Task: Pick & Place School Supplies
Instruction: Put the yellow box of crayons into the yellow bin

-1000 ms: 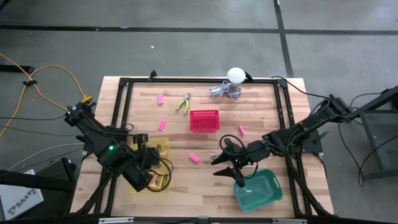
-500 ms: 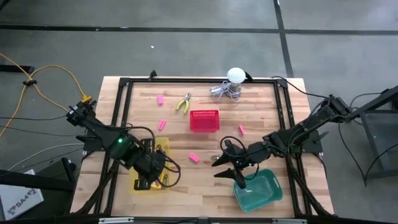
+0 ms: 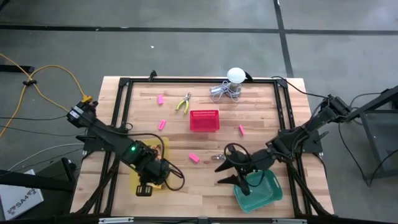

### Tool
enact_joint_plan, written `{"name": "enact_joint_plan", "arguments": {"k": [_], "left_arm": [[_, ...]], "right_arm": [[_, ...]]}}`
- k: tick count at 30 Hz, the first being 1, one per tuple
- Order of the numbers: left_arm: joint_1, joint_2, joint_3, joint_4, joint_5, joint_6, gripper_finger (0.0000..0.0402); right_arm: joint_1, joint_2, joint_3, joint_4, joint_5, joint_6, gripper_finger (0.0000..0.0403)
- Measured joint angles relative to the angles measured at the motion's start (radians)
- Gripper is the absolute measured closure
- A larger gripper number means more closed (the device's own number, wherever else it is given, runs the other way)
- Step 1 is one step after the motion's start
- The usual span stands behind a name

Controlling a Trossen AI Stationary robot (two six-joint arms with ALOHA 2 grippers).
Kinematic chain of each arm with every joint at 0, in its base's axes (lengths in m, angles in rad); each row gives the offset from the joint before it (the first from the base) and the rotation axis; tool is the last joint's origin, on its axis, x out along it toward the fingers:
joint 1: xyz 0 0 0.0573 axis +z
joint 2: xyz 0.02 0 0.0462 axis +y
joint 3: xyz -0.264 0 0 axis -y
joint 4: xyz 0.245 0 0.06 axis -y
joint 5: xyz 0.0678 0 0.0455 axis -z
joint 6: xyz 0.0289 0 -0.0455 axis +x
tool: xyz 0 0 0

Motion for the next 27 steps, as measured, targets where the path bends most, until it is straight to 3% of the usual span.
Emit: {"name": "enact_joint_plan", "arguments": {"k": [14,27], "left_arm": [[0.013,0.0,-0.166,0.215,0.156,0.005,0.0389],[0.018,0.0,-0.205,0.222,0.127,0.039,0.0389]], "right_arm": [[0.038,0.0,0.0,0.0,0.057,0.006,0.0211],[0.038,0.0,0.0,0.0,0.053,0.024,0.0211]]}}
